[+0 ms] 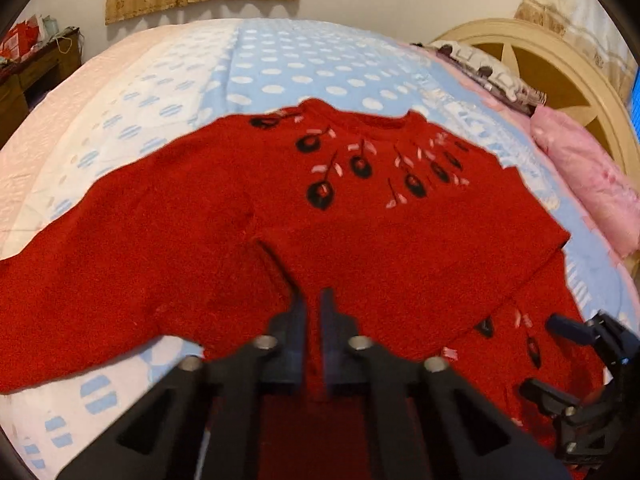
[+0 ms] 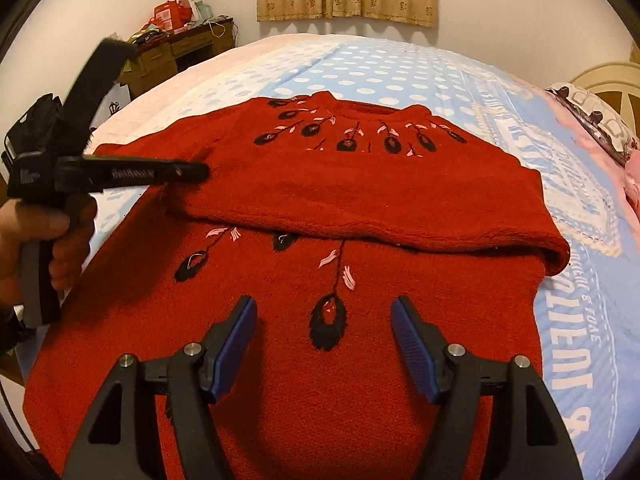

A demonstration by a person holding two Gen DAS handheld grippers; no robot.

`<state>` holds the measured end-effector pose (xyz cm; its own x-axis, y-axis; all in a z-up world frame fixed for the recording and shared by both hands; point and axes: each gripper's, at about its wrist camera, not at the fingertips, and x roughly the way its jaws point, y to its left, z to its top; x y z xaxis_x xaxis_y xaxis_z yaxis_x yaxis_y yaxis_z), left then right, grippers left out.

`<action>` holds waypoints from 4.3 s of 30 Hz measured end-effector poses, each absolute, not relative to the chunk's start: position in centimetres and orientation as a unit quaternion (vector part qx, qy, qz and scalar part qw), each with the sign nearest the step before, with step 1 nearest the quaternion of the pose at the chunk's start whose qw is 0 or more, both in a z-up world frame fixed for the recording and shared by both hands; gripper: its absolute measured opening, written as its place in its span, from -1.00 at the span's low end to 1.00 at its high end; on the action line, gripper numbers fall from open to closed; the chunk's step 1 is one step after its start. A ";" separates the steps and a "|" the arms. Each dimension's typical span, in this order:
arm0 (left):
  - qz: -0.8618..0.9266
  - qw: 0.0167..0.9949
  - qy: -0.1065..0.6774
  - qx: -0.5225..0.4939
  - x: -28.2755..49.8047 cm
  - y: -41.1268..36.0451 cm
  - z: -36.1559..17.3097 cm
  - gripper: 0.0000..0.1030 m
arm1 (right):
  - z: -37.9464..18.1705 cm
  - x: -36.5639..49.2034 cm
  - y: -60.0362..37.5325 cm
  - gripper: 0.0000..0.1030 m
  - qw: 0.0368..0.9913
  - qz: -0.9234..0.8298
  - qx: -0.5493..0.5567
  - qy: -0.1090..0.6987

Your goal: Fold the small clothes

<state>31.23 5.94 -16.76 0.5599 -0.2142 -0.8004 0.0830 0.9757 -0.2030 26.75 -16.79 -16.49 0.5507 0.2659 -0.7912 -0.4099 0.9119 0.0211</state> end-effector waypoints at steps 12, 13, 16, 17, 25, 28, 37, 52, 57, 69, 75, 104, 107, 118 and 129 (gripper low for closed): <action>-0.033 0.905 0.417 -0.075 29.9 10.0 -13.8 -0.90 | -17.3 26.7 -15.9 0.40 0.869 0.188 -0.106 0.445; -0.028 0.902 0.424 -0.078 29.9 10.1 -14.4 -0.90 | -17.3 26.7 -15.9 0.41 0.869 0.188 -0.107 0.445; -0.020 0.894 0.440 -0.085 29.6 10.3 -16.4 -0.90 | -17.4 26.7 -16.0 0.45 0.868 0.190 -0.104 0.447; -0.018 0.892 0.443 -0.085 29.5 10.2 -16.9 -0.89 | -17.4 26.7 -16.1 0.46 0.867 0.189 -0.104 0.449; 0.004 0.911 0.411 -0.039 28.3 9.6 -16.3 -0.30 | -15.1 25.6 -17.6 0.48 0.832 0.227 -0.115 0.493; 0.016 0.920 0.392 -0.008 27.6 9.2 -16.0 0.05 | -13.1 26.3 -19.8 0.48 0.844 0.208 -0.121 0.480; 0.046 0.901 0.431 0.000 29.2 9.7 -17.7 0.25 | -11.7 35.0 -26.0 0.48 0.875 0.161 -0.015 0.455; 0.039 0.908 0.415 -0.049 27.9 10.9 -17.0 0.42 | -16.5 31.4 -22.3 0.48 0.855 0.151 -0.110 0.484; 0.076 0.922 0.376 -0.047 24.8 14.4 -14.9 0.75 | -16.2 28.2 -21.7 0.48 0.840 0.169 -0.113 0.503; 0.270 0.880 0.381 -0.088 18.5 30.3 -15.6 0.75 | -15.8 24.4 -19.3 0.49 0.851 0.180 -0.152 0.470; 0.318 0.857 0.360 -0.187 16.8 36.2 -15.9 0.75 | -15.4 22.5 -17.3 0.49 0.848 0.208 -0.175 0.454; 0.210 0.876 0.329 -0.284 21.2 35.8 -12.5 -0.88 | -16.1 21.3 -16.9 0.49 0.856 0.216 -0.156 0.443; 0.183 0.891 0.314 -0.273 21.7 33.7 -10.1 -0.88 | -15.9 21.2 -17.2 0.49 0.858 0.216 -0.152 0.441; 0.093 0.927 0.272 -0.240 23.7 26.4 -3.4 -0.89 | -15.3 20.5 -19.1 0.49 0.868 0.212 -0.125 0.430; 0.041 0.943 0.249 -0.218 25.6 20.6 0.6 -0.89 | -14.9 19.9 -20.6 0.49 0.880 0.217 -0.086 0.414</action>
